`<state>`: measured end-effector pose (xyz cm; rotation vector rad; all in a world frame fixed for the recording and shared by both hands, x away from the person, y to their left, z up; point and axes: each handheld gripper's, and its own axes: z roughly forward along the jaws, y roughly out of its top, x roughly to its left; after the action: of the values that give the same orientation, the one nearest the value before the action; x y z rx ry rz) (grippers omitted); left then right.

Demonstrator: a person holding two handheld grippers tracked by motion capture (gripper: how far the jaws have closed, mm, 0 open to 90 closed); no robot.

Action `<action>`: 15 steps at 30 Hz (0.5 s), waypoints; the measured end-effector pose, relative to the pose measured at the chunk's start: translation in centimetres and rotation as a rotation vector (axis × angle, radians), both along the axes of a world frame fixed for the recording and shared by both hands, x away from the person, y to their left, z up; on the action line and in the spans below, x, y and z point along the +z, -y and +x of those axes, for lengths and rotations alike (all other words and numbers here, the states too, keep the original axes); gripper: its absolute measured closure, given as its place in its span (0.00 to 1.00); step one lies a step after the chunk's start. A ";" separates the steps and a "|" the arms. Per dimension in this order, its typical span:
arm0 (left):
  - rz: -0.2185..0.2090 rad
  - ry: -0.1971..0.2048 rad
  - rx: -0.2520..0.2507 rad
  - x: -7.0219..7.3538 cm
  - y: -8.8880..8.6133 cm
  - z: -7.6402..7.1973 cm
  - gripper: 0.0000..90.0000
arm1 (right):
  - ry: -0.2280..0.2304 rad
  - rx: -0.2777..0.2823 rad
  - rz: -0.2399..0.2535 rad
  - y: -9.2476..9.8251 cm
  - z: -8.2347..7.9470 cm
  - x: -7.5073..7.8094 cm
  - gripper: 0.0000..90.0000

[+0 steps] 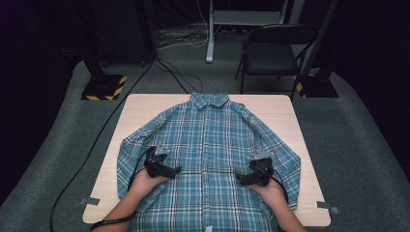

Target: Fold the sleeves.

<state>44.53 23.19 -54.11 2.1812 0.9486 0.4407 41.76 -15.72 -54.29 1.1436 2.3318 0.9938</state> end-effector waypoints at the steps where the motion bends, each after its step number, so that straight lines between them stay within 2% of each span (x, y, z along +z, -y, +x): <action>1: -0.001 0.000 0.001 0.0 0.0 0.0 0.00 | 0.000 0.000 0.000 0.0 0.0 0.0 0.00; 15: -0.001 -0.001 0.006 0.0 0.0 -0.1 0.00 | -0.001 -0.006 0.000 0.0 0.0 0.0 0.00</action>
<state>44.47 23.15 -54.12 2.1780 0.9557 0.4423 41.76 -15.73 -54.29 1.1502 2.3278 0.9920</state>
